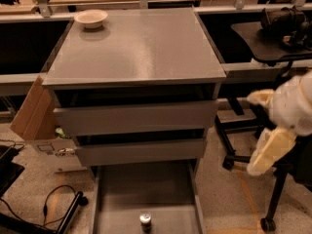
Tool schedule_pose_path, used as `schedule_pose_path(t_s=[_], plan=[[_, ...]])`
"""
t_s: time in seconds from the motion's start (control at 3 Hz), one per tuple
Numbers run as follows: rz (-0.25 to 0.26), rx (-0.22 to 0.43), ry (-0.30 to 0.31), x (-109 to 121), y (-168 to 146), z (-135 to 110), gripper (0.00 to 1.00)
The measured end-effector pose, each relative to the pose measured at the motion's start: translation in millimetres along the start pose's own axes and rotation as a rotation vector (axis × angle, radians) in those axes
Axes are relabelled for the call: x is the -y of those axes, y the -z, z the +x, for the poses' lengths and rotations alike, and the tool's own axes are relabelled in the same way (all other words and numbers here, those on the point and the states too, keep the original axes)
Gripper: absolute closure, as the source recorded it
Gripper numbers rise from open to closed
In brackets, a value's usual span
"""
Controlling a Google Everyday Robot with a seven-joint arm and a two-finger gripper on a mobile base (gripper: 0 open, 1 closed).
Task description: Pick redbull can from bottom drawer and place on counter
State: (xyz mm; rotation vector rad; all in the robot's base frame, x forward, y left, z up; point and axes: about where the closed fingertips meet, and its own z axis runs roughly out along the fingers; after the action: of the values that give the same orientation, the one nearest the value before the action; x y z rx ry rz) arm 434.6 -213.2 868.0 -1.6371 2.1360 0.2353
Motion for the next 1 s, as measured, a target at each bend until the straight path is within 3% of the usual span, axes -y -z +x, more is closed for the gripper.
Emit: schedule_pose_path(t_s=[0.33,0.67,1.0], plan=[[-0.065,0.211,-0.062,-24,-84,35,0.00],[-0.021,0.428,-0.115,-14,-144,47,0.00],[0.005,0.500,-0.137,1,-171,54,0.00]])
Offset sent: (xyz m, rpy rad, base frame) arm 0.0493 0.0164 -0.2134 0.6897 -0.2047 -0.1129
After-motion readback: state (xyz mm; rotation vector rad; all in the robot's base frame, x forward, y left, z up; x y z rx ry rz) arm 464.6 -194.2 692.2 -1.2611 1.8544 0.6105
